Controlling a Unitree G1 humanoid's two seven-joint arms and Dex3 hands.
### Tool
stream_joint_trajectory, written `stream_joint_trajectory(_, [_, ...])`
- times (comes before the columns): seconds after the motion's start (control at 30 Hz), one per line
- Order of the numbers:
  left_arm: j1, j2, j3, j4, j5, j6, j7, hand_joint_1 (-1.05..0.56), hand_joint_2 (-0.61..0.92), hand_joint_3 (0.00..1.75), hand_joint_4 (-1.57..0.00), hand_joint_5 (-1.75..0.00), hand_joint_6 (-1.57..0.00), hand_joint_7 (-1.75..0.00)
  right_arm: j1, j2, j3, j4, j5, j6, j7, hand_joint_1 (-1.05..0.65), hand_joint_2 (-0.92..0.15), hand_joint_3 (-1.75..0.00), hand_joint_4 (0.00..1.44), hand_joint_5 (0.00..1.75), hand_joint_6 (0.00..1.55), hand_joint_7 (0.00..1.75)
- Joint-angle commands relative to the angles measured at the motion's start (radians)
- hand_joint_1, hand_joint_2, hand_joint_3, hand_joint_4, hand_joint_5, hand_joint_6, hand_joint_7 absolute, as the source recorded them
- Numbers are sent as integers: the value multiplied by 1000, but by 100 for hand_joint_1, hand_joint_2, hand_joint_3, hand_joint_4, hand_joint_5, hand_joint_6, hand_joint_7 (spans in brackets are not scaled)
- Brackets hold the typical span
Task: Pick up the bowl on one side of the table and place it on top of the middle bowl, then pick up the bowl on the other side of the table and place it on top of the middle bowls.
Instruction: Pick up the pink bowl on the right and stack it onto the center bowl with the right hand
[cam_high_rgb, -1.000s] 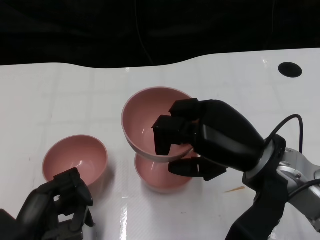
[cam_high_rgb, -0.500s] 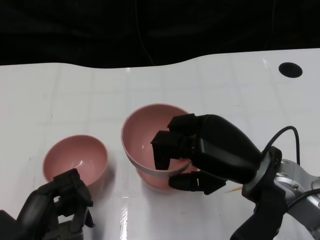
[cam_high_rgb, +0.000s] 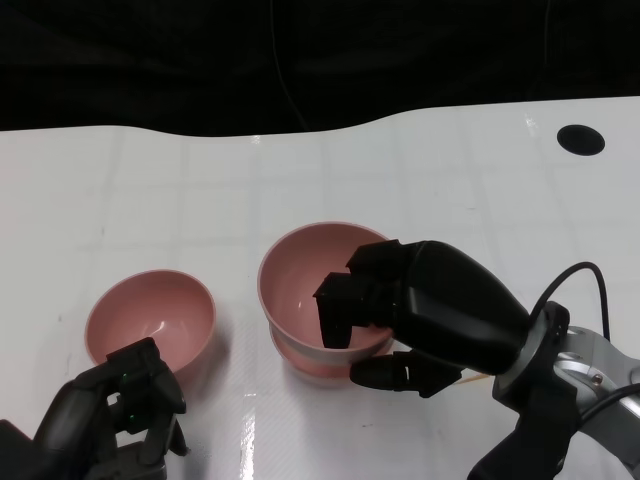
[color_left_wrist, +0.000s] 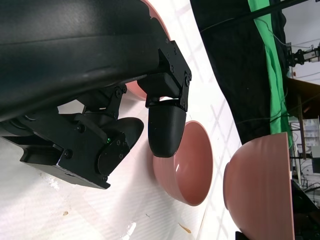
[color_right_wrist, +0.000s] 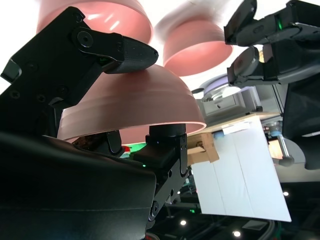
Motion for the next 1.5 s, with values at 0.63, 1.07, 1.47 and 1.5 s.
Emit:
stream_joint_trajectory(0.63, [3, 17, 5, -1, 2, -15, -2, -1, 59, 120, -75, -175, -66, -167, -13, -5, 6, 102, -7, -8, -18, -17, -59, -105, 91, 175, 65, 175])
stream_joint_trajectory(1.07, [-2, 7, -1, 5, -1, -18, -2, 1, 60, 118, -74, -175, -66, -168, -73, 14, 35, 206, -32, -36, -66, -18, -60, -101, 92, 175, 65, 175])
stream_joint_trajectory(1.47, [-12, 0, 0, 41, -7, -61, -7, 1, 64, 113, -74, -175, -65, -169, -120, 35, 62, 246, -65, -26, -95, -18, -60, -96, 94, 175, 65, 175])
stream_joint_trajectory(1.5, [-14, 0, 0, 47, -9, -67, -9, 1, 64, 113, -74, -175, -65, -169, -124, 37, 64, 250, -68, -25, -94, -18, -60, -95, 94, 175, 65, 175])
